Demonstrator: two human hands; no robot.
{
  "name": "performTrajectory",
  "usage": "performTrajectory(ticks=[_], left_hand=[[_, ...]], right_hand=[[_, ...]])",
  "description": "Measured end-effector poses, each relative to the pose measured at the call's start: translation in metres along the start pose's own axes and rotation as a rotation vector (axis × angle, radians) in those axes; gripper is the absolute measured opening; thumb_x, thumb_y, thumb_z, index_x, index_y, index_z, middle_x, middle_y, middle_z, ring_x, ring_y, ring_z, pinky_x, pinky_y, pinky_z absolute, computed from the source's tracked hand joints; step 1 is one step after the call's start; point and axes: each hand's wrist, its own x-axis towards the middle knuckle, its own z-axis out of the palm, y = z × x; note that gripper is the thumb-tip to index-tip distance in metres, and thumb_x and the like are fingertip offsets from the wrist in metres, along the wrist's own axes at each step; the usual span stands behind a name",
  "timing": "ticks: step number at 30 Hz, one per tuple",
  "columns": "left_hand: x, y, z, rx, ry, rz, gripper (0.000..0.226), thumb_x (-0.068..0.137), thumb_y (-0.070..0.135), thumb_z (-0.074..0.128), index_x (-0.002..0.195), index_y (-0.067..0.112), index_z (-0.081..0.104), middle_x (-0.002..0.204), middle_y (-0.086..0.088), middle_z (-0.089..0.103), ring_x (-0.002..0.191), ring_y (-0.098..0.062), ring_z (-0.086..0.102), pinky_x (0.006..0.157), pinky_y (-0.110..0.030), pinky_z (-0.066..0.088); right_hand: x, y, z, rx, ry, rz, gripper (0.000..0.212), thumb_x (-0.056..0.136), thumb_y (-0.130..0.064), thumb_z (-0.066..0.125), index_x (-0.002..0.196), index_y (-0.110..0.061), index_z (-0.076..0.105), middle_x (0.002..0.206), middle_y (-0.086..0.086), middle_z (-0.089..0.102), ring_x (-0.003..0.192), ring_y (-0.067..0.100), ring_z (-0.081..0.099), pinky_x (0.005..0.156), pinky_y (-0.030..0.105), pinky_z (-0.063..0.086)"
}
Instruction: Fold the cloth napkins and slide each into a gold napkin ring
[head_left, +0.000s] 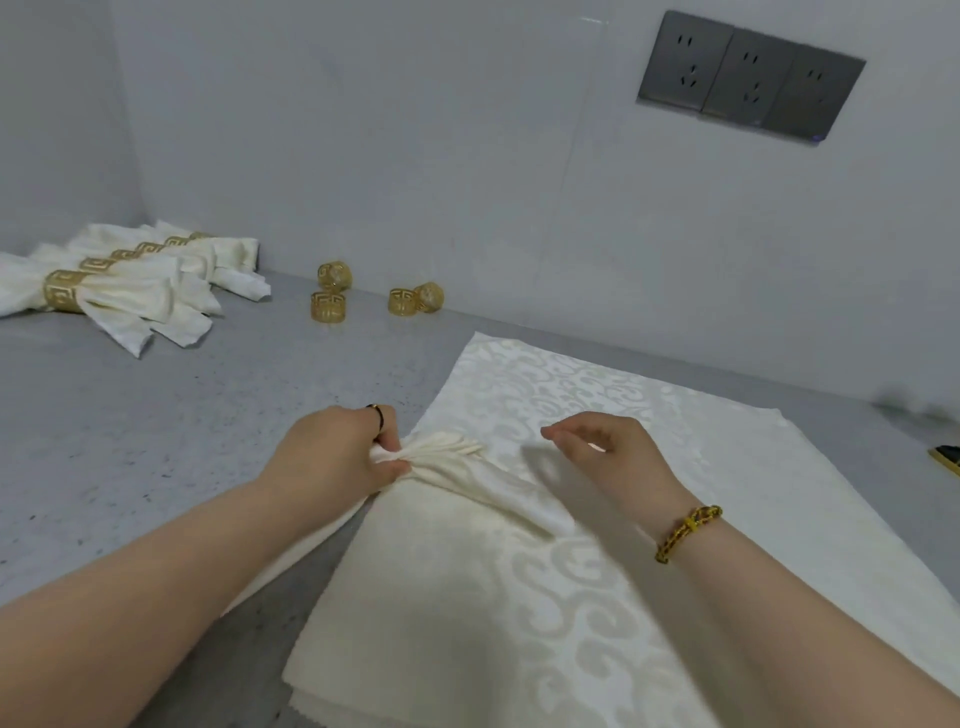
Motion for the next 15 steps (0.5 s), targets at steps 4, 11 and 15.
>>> performTrajectory(ticks=[4, 11, 15], left_hand=[[0.011, -0.02, 0.002, -0.07, 0.027, -0.138, 0.034, 0.08, 0.035, 0.066, 0.064, 0.035, 0.036, 0.079, 0.006, 0.062, 0.063, -0.006, 0.048, 0.055, -0.013, 0.03], [0.022, -0.041, 0.005, -0.162, 0.045, -0.309, 0.023, 0.078, 0.04, 0.065, 0.069, 0.034, 0.045, 0.075, 0.018, 0.054, 0.064, 0.003, 0.046, 0.053, -0.01, 0.027], [0.023, -0.043, 0.004, -0.226, 0.019, -0.377, 0.022, 0.074, 0.041, 0.069, 0.068, 0.035, 0.048, 0.073, 0.019, 0.054, 0.068, 0.005, 0.047, 0.056, -0.008, 0.03]], right_hand=[[0.059, -0.001, 0.017, -0.128, -0.056, 0.023, 0.013, 0.09, -0.016, 0.056, 0.091, -0.013, 0.069, 0.096, -0.006, 0.065, 0.091, 0.002, 0.055, 0.073, 0.009, 0.037], [0.189, -0.002, 0.069, -0.358, -0.051, -0.013, 0.033, 0.092, -0.016, 0.051, 0.125, -0.012, 0.055, 0.13, 0.005, 0.055, 0.118, 0.018, 0.051, 0.096, 0.021, 0.034], [0.245, -0.005, 0.102, -0.522, -0.108, -0.111, 0.043, 0.095, -0.016, 0.042, 0.138, -0.016, 0.038, 0.141, 0.009, 0.041, 0.128, 0.027, 0.039, 0.103, 0.03, 0.03]])
